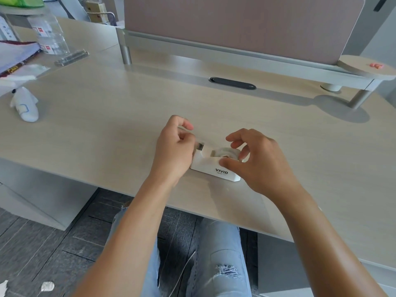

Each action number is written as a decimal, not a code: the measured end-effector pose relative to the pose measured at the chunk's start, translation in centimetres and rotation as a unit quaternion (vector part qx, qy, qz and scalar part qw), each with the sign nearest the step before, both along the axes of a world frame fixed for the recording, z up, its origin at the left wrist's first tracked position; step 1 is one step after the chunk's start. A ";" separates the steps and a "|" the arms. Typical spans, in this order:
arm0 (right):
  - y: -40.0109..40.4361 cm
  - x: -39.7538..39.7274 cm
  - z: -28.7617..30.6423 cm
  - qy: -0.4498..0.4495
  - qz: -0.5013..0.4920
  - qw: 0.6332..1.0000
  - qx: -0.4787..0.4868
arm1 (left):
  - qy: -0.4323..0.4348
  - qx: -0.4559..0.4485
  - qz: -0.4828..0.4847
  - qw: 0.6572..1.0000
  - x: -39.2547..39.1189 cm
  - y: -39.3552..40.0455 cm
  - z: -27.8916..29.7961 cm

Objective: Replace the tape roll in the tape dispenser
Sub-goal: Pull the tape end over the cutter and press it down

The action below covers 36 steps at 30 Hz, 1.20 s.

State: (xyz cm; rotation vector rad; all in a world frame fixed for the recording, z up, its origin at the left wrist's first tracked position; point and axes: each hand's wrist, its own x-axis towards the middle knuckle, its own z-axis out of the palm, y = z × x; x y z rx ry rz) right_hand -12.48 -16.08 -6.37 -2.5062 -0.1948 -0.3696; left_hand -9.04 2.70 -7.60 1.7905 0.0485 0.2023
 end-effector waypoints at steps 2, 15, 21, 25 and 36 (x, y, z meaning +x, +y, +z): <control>0.2 -0.1 0.1 0.003 -0.005 1.000 -0.008 | 0.007 -0.040 0.002 0.999 0.2 0.3 -0.4; 0.6 -0.5 -0.1 0.000 -0.038 0.999 -0.024 | -0.003 -0.099 -0.023 0.995 1.0 1.1 -0.9; 0.7 -0.7 0.0 0.004 -0.043 0.999 -0.024 | 0.022 -0.144 -0.008 0.989 1.0 1.4 -0.7; 0.6 -0.7 0.0 0.007 -0.044 0.999 -0.022 | 0.041 -0.193 0.015 0.980 0.9 1.4 -0.9; 0.8 -0.6 0.2 0.019 -0.045 0.999 0.000 | 0.049 -0.254 0.031 0.965 1.2 1.8 -1.6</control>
